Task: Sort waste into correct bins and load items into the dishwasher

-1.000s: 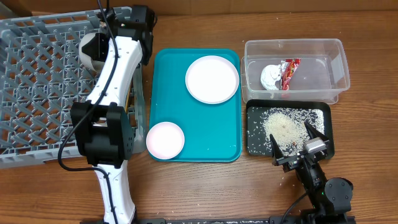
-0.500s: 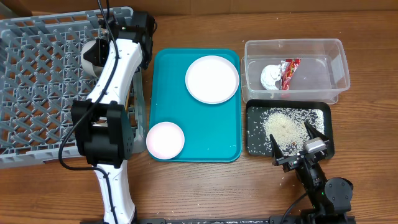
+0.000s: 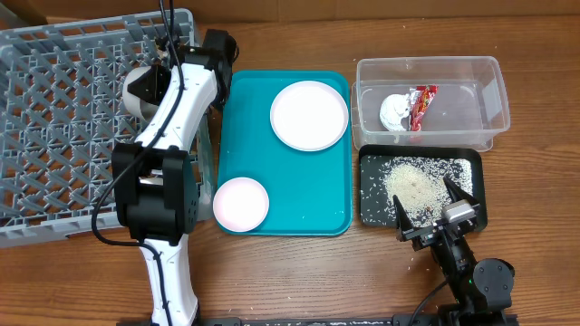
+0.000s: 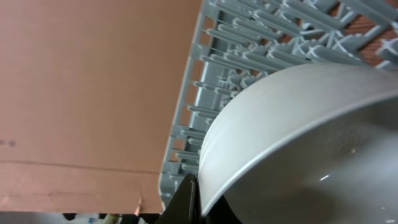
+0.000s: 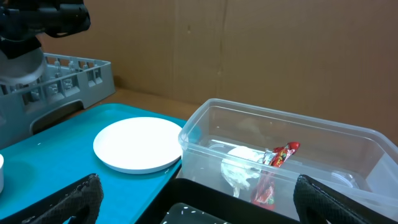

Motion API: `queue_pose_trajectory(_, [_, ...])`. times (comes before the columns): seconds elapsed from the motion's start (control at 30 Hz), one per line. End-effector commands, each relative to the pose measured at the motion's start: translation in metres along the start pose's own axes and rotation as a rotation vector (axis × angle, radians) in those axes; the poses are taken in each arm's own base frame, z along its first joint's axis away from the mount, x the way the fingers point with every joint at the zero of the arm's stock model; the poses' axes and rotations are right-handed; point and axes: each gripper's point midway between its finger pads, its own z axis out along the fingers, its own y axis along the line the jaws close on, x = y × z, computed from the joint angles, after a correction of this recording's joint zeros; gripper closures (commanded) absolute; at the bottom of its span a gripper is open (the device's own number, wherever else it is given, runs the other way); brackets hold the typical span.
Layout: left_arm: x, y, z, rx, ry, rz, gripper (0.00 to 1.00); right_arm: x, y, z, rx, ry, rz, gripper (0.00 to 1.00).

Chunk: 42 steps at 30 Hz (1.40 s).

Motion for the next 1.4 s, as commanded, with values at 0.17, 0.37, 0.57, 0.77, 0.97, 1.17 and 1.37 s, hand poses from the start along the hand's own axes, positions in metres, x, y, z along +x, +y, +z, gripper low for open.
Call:
queue_pose_trajectory(0.17, [-0.001,-0.005,-0.001,0.002,-0.007,-0.016,0.96,0.001,0.0,0.0,0.002,-0.005,0.003,0.0])
queue_pose_trajectory(0.37, [0.007,-0.026,-0.007,0.11,0.022,-0.001,0.96,0.001,0.0,0.0,0.002,-0.005,0.003,0.0])
queue_pose_trajectory(0.57, [0.021,-0.04,-0.025,0.192,0.055,0.025,0.96,0.001,0.0,0.0,0.002,-0.005,0.003,0.0])
queue_pose_trajectory(0.77, [0.043,-0.054,-0.036,0.292,0.136,0.071,0.86,0.001,0.0,0.0,0.002,-0.005,0.003,0.0])
queue_pose_trajectory(0.97, [0.071,-0.081,-0.062,0.499,0.262,0.133,0.74,0.001,0.0,0.0,0.002,-0.005,0.003,0.0])
queue_pose_trajectory(1.17, [0.087,-0.09,-0.095,0.663,0.348,0.172,0.68,0.001,0.0,0.0,0.002,-0.006,0.002,0.0])
queue_pose_trajectory(1.37, [0.077,-0.082,-0.145,0.943,0.389,0.106,0.6,0.001,0.0,0.0,0.002,-0.005,0.003,0.0])
